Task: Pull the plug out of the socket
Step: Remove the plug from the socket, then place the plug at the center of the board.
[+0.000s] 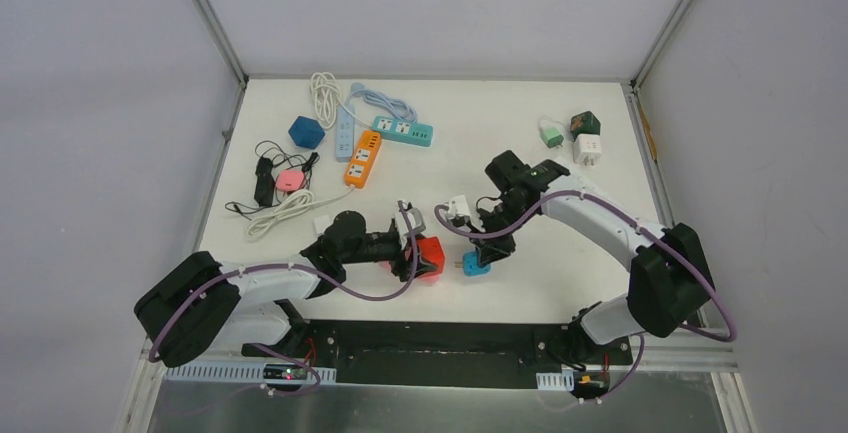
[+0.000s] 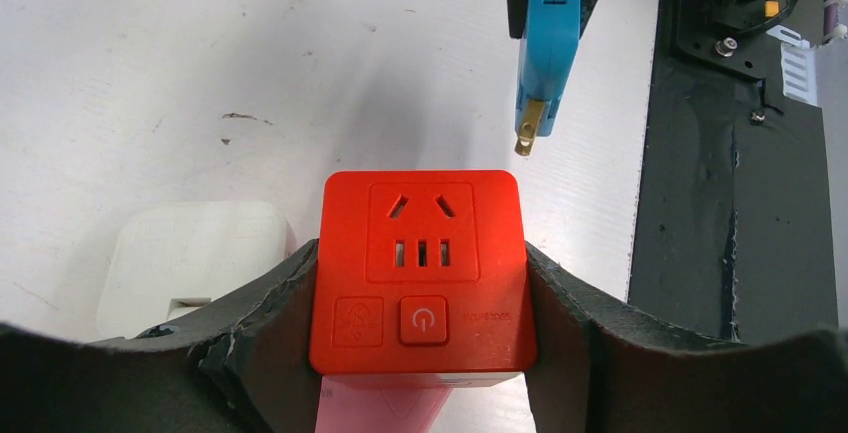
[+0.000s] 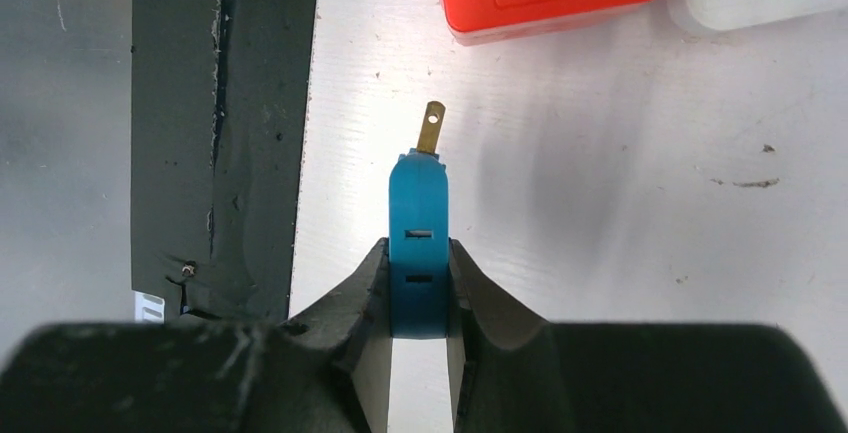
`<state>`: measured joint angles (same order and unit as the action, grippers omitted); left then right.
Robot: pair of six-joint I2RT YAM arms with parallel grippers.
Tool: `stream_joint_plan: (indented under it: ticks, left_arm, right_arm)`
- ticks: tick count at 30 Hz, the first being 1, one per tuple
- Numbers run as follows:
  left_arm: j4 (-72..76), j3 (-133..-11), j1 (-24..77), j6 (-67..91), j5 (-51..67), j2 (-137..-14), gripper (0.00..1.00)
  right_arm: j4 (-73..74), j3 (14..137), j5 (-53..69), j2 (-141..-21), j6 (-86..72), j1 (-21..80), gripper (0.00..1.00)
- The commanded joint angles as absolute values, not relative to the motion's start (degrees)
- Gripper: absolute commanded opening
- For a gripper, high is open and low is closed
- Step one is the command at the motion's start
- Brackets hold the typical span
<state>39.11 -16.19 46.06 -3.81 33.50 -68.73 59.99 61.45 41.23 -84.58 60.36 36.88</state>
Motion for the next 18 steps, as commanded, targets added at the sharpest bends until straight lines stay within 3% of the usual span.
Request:
stream_joint_plan:
  ticks: [1,6,18]
  left_arm:
    - [44.71,-17.03,45.91,-4.05,34.89,-68.61,0.00]
    - [40.94,-17.57,45.95,-4.81,37.06,-66.39,0.00]
    - [34.20,-19.58,45.89,-4.42,38.83,-59.99,0.00]
  right_arm:
    - [60.87,64.10,41.60,-82.05,59.68,34.10,0.00]
    - [58.26,64.08,42.88,-82.08,54.18,26.77,0.00]
    - [40.35,64.07,41.06,-89.38,23.25,8.51,0.01]
